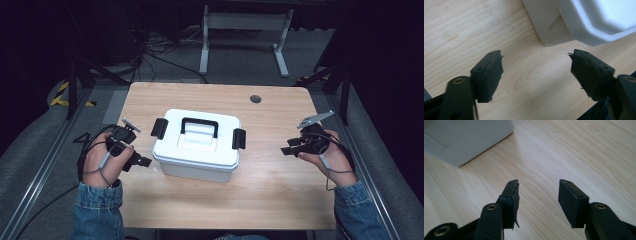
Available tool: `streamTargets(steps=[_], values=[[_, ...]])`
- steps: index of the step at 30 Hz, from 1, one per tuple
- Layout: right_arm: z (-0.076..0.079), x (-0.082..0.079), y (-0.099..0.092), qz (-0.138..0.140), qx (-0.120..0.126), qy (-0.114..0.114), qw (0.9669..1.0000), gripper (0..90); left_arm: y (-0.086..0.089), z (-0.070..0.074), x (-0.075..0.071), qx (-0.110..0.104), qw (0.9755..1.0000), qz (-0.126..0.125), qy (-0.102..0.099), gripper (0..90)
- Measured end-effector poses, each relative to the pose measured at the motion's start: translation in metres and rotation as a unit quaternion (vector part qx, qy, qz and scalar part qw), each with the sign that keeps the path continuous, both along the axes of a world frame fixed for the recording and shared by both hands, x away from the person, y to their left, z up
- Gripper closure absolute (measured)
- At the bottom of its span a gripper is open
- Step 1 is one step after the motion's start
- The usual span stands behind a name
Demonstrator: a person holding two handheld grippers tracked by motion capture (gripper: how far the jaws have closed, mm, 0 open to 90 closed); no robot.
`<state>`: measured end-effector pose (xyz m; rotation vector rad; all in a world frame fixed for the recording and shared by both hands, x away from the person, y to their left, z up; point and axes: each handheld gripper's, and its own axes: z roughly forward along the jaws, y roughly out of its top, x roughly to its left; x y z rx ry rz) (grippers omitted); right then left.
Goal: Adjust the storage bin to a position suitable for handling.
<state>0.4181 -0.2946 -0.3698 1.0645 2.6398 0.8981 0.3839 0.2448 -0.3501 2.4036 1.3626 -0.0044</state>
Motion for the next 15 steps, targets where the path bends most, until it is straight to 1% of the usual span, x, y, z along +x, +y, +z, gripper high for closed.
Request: streamTargets(steps=[2,5,7,10,12,13,14,15], values=[[0.000,0.000,0.001,0.004,-0.002,0.000,1.0000,51.5,-0.001,0.002,0.000,-0.003,1.0000,0.002,-0.003,24.5],[0.002,0.000,0.002,0.008,-0.003,-0.001,1.0000,51.5,-0.003,0.003,0.001,0.002,1.0000,0.003,-0.005,23.7],[0.006,0.001,0.005,0.009,-0.005,-0.006,0.9999,51.3,-0.005,0.004,0.003,0.011,0.9999,0.001,-0.003,22.7],[0.008,0.003,0.007,0.015,-0.007,-0.009,0.9998,49.8,-0.006,0.006,0.004,0.015,0.9999,0.002,0.000,21.9],[0.011,0.004,0.010,0.019,-0.007,-0.011,0.9997,49.3,-0.006,0.007,0.004,0.015,0.9999,0.004,0.000,21.7],[0.016,0.005,0.012,0.023,-0.007,-0.013,0.9996,50.7,-0.005,0.008,0.005,0.012,0.9999,0.006,-0.001,21.7],[0.016,0.005,0.012,0.023,-0.007,-0.013,0.9996,50.7,-0.005,0.008,0.005,0.012,0.9999,0.006,-0.001,21.6],[0.018,0.005,0.014,0.026,-0.006,-0.012,0.9996,50.9,-0.004,0.009,0.005,0.007,0.9999,0.007,-0.001,21.6]])
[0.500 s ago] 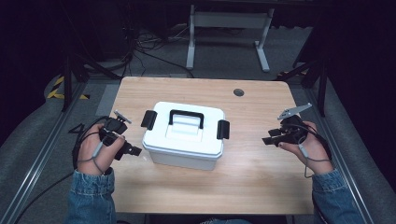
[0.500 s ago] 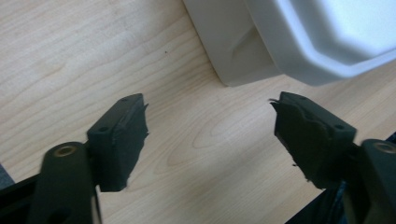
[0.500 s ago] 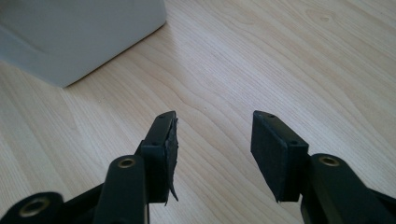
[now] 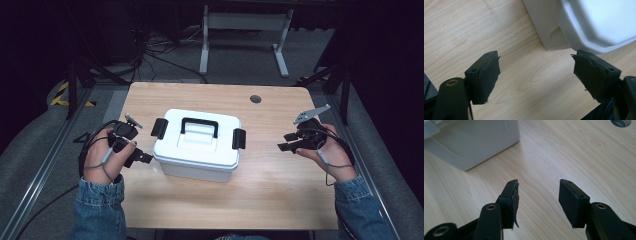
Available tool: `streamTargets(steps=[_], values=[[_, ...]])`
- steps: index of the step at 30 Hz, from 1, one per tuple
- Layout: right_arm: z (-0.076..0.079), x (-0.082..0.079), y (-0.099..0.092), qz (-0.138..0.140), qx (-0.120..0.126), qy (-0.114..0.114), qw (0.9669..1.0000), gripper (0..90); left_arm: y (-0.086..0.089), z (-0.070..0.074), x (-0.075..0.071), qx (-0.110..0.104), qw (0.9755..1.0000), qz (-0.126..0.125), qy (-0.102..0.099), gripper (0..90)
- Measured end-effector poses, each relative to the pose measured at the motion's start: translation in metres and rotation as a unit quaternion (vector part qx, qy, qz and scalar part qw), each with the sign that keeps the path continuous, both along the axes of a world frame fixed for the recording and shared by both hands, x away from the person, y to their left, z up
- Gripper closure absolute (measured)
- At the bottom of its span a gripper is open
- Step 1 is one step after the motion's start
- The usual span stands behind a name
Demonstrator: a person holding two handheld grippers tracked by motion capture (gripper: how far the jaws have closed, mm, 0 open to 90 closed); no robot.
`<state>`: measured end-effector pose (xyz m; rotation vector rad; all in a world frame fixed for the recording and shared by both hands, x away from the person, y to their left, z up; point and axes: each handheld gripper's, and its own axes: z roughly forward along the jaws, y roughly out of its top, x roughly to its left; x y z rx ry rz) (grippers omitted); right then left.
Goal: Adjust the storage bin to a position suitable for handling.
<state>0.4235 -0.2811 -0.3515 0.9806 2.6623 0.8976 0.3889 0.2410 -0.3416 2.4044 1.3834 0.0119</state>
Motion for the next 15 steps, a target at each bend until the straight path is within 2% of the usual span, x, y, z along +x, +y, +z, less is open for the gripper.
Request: streamTargets(steps=[5,9,11,15], values=[[0.017,0.003,0.011,0.015,-0.001,-0.008,0.9998,51.8,0.005,0.002,-0.001,0.000,1.0000,-0.001,0.002,21.1],[0.028,0.006,0.020,0.023,-0.004,-0.011,0.9997,52.4,0.007,0.001,-0.003,0.009,0.9998,-0.004,0.019,22.1],[0.033,0.008,0.024,0.026,-0.004,-0.007,0.9996,52.8,0.007,0.000,-0.005,0.013,0.9997,0.000,0.023,22.2],[0.045,0.012,0.035,0.039,-0.009,-0.012,0.9991,53.4,0.009,0.000,-0.007,0.016,0.9995,-0.006,0.026,22.1]])
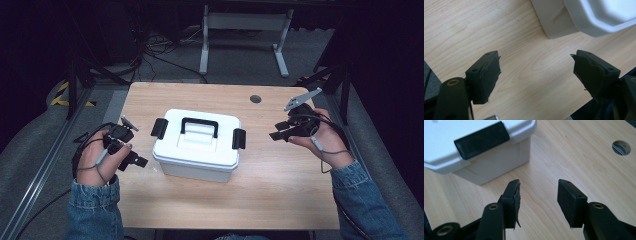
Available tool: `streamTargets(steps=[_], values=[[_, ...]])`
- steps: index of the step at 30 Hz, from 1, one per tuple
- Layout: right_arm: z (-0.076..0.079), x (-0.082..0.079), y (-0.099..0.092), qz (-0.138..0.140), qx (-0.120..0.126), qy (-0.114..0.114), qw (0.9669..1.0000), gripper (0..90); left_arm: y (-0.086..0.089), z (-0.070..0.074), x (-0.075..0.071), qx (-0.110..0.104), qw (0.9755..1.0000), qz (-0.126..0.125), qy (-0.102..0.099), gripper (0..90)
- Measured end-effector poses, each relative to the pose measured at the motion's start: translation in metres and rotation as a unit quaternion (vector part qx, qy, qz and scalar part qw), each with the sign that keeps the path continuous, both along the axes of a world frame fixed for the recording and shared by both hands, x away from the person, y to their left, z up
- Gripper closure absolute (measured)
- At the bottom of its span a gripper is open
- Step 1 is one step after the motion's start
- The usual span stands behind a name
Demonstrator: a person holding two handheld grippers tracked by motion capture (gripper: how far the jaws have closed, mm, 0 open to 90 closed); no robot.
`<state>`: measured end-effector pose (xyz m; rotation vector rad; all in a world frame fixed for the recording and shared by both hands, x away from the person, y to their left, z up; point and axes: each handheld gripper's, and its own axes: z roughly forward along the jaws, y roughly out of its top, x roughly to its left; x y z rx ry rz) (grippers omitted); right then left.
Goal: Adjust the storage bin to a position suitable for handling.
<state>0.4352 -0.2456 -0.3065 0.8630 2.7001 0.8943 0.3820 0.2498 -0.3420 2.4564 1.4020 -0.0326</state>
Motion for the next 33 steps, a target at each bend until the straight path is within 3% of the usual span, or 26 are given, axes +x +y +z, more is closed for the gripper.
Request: streamTargets(steps=[16,33], values=[[0.039,0.013,0.054,0.052,0.003,-0.023,0.9984,53.0,0.008,0.001,-0.002,-0.009,0.9999,0.001,-0.005,21.5],[0.051,0.029,0.127,0.104,-0.009,-0.024,0.9942,51.5,0.018,0.002,-0.004,-0.010,0.9999,0.004,-0.007,21.1]])
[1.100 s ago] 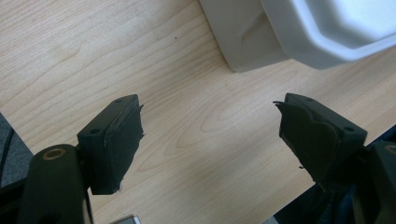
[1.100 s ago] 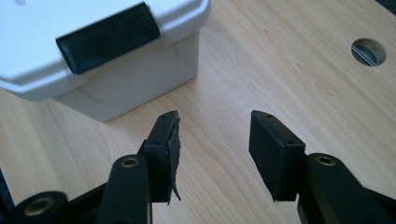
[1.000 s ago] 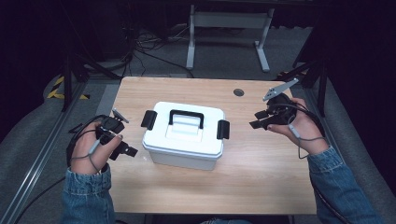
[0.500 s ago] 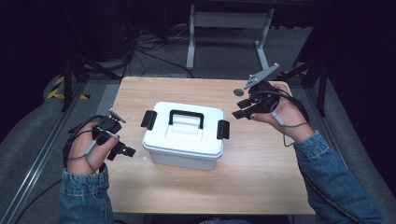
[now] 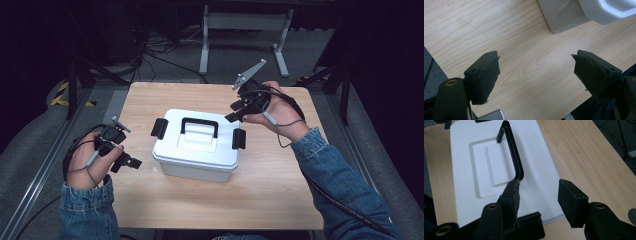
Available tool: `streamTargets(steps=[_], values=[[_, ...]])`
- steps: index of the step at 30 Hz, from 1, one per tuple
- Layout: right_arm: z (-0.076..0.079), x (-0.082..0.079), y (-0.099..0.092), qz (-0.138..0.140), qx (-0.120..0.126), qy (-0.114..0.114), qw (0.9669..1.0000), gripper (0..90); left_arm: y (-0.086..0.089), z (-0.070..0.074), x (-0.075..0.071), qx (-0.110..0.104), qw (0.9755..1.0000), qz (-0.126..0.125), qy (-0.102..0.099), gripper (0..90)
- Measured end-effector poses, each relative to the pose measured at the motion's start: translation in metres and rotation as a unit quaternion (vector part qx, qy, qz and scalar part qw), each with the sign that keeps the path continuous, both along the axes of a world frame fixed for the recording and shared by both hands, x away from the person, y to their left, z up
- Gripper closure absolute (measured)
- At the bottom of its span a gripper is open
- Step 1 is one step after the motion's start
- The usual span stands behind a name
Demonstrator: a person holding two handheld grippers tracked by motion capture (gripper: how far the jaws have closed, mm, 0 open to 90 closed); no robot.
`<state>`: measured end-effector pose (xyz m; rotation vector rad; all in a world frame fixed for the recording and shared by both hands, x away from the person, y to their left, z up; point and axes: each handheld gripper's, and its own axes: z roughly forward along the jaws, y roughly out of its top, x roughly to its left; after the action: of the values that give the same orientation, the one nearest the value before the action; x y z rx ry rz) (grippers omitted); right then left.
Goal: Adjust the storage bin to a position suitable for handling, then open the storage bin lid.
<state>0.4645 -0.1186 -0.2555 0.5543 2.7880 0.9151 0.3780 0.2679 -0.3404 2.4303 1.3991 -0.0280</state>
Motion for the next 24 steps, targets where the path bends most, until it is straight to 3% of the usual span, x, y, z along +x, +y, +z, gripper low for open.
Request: streamTargets(steps=[8,18,24], values=[[-0.003,0.008,0.031,0.026,0.003,0.010,0.9996,47.6,0.000,0.001,0.003,-0.002,1.0000,0.002,0.001,20.8],[-0.021,0.017,0.061,0.045,-0.010,0.028,0.9986,47.3,0.000,-0.001,0.006,-0.002,1.0000,0.000,0.007,20.8],[-0.032,0.022,0.073,0.050,-0.012,0.044,0.9977,48.2,0.001,0.001,0.006,-0.002,1.0000,0.007,0.001,19.3]])
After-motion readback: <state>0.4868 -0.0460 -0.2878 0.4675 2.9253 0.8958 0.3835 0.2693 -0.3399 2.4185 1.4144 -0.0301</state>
